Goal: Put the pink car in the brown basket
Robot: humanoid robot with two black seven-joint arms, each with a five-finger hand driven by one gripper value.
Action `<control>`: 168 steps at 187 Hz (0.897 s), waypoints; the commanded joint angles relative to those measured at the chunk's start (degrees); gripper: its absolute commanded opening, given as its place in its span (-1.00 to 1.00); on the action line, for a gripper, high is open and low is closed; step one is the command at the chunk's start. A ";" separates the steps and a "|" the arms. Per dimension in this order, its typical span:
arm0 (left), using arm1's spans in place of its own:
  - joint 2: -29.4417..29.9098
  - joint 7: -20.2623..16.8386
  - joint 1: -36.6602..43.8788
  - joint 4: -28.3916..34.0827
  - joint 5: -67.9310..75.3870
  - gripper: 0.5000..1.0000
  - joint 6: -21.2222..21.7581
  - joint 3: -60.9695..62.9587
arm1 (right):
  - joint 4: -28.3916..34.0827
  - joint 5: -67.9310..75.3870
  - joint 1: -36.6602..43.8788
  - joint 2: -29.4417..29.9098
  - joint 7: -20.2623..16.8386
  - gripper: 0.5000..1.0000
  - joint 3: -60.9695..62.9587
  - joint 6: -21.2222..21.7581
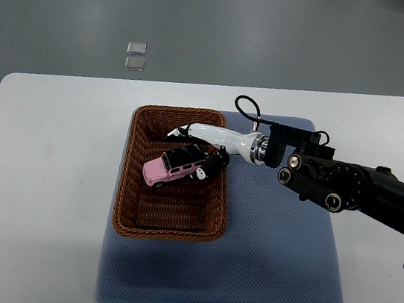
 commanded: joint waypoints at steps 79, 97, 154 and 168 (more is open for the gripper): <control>0.00 0.04 0.00 0.04 0.00 1.00 -0.01 0.00 | 0.53 26.22 -10.16 -2.97 -0.01 0.54 36.69 0.63; 0.00 0.04 0.00 -0.05 0.00 1.00 -0.01 0.00 | 0.44 38.00 -15.88 -2.53 0.07 0.60 44.78 0.80; 0.00 0.04 0.00 -0.05 0.01 1.00 -0.01 0.18 | -2.99 61.92 -22.56 0.02 1.39 0.64 50.24 5.63; 0.00 0.04 0.00 -0.05 0.00 1.00 -0.01 0.18 | -5.53 62.53 -23.18 0.02 1.92 0.64 50.33 9.85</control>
